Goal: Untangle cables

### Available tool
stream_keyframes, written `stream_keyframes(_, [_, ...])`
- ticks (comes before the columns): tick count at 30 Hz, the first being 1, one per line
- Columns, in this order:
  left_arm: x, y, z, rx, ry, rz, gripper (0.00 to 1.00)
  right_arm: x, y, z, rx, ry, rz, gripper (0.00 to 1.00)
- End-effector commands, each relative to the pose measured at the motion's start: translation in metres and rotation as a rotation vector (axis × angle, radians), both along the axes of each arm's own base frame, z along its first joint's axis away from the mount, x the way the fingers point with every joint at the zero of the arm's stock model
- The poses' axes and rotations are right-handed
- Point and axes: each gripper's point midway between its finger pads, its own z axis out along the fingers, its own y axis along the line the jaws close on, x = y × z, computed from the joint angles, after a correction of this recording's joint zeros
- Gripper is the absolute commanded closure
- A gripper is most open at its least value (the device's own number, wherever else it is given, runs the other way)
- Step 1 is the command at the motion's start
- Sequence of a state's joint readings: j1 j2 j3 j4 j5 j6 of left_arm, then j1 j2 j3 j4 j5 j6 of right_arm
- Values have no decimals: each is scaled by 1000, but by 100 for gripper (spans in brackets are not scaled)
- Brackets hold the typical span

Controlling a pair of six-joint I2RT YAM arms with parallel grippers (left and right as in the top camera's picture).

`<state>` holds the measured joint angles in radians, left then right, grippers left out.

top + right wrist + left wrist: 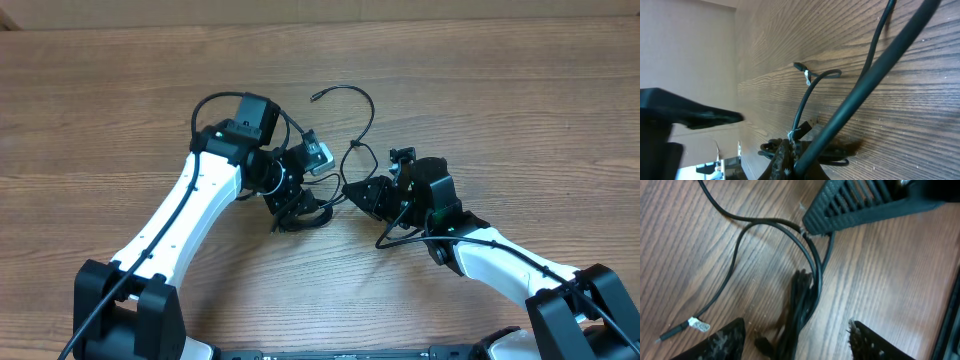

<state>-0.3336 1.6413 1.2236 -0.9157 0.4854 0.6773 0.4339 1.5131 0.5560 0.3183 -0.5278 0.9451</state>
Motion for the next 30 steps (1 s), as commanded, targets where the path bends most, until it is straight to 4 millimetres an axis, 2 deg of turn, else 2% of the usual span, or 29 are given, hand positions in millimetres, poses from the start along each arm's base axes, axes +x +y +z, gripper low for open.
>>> stream_keyframes(1, [-3,0,-11,3,-2,-20,39,2,3,5,5,-17,16,96])
stream_keyframes(4, [-2,-1,-14,-5,-3,-15,49,2,3,5,5,-17,15,96])
stream_keyframes(16, [-8,0,-33,-12,20,14,60,2,3,5,5,-16,15,96])
stream_keyframes(20, [-9,0,-37,-13,25,26,78,1,3,4,4,-13,15,96])
stream_keyframes(23, [-7,0,-37,-18,23,43,96,0,3,2,1,-2,14,96])
stream_keyframes(27, [4,1,-36,-20,20,124,96,-4,1,-5,-16,33,14,94])
stream_keyframes(29, [14,5,-34,-9,22,201,96,-8,-2,-11,-32,63,12,88])
stream_keyframes(30, [18,7,-32,-6,25,235,96,-9,-3,-13,-39,75,11,81])
